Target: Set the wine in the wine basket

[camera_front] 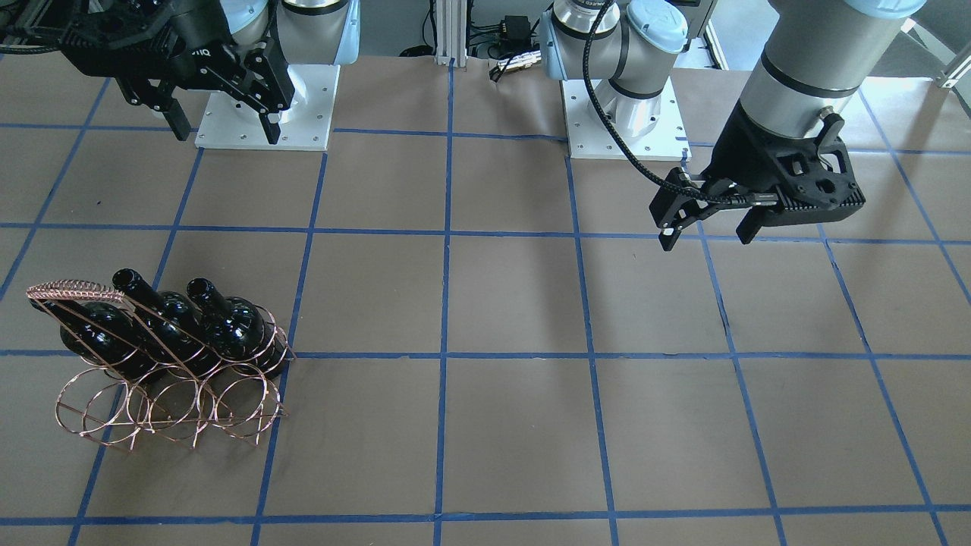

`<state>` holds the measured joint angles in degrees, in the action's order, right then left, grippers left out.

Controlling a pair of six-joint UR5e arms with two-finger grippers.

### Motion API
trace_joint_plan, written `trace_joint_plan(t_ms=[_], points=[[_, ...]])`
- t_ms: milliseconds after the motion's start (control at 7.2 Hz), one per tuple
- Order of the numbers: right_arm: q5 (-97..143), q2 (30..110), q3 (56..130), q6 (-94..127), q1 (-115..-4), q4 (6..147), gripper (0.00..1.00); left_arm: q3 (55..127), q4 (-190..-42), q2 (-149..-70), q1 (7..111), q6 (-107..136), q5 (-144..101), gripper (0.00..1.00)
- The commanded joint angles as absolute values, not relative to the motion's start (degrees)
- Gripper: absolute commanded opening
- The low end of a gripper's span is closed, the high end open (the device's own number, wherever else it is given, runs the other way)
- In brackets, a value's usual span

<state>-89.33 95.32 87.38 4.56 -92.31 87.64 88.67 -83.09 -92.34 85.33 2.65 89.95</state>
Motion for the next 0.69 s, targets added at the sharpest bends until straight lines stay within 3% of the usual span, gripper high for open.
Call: trace_joint_plan(t_ms=[0, 556], points=[[-89.0, 95.9, 87.5, 0.6, -92.4, 86.8, 1.00, 88.5, -83.6, -91.0, 85.5, 2.6, 89.9, 1.00], [-87.9, 97.4, 87.5, -4.4, -92.5, 84.9, 1.00, 88.5, -84.1, -89.9, 85.3, 2.6, 90.0, 1.00]])
